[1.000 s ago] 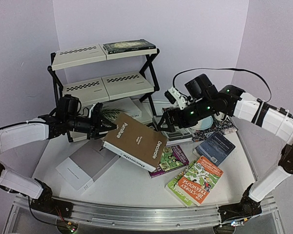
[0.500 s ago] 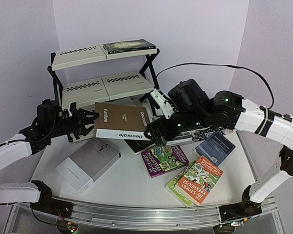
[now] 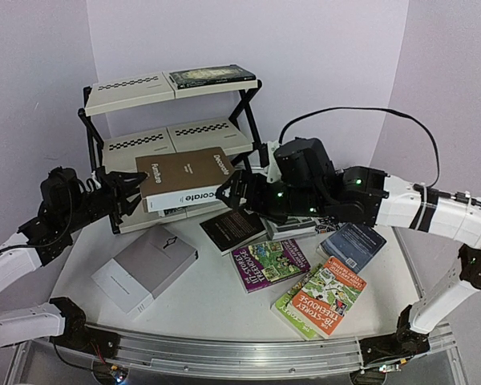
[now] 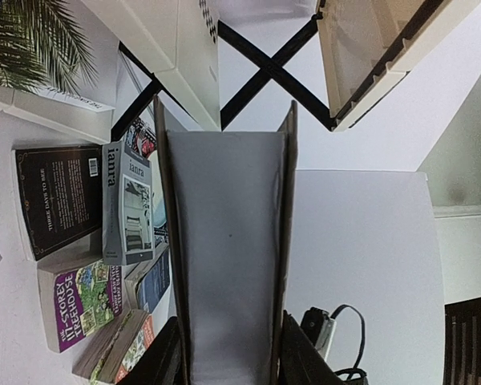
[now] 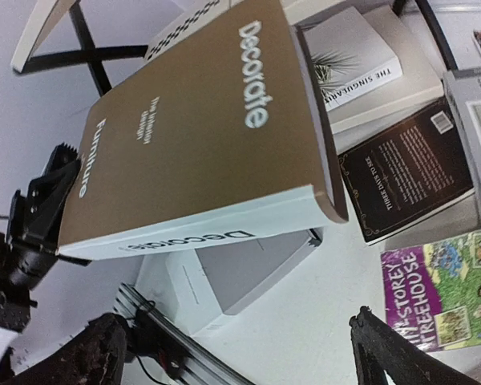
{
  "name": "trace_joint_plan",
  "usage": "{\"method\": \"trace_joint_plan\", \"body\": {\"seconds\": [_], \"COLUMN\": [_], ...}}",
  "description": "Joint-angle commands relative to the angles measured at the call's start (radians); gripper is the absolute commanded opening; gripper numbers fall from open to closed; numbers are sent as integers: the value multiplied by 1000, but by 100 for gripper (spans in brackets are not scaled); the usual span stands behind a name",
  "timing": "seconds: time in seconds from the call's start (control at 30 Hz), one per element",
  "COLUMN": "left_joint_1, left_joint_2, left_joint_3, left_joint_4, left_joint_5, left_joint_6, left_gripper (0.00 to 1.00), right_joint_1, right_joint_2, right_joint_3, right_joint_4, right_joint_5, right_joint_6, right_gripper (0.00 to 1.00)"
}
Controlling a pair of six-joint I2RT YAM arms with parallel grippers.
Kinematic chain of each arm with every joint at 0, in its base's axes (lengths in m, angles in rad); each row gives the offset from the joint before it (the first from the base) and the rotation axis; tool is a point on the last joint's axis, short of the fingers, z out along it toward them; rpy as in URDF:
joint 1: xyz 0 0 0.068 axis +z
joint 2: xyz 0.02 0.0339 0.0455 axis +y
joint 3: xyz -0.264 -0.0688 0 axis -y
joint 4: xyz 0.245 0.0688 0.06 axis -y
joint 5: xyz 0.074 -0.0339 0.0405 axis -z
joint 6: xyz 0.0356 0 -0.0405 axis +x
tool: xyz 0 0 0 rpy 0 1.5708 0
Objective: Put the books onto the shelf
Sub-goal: Pass from the right arm to the left, then pass from the left arm to the right
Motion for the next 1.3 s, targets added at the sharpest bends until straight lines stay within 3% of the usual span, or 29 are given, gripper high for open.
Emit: {"method": "trace_joint_plan", "body": {"seconds": [0.0,0.13,0.33,0.7,1.07,1.27], "left_joint_1": [1,1,1,1,1,1], "left_joint_2": [-8,1,-18,4,21,21], "left_joint_3": [68,82,73,81,77,65], "left_joint_4": [84,87,111,175,209,231], "left_joint_5": [-38,-50,-103,-89,-60,-57], "left_joint_6": [0,-6,-57,-102,-118,-135], "left_gripper": [36,34,29,28,28,28], "right_joint_1": [22,74,115,136,147,147], "right_joint_2": [41,84,121,269,334,334], "right_joint_3": [-39,-83,-122,4,103,106], "right_joint_4": [243,459,621,740,801,809], "right_joint_5": [67,153,294,322,335,380], "right_joint_6": [354,405,485,545,498,508], "right_gripper": [98,98,98,95,92,82]}}
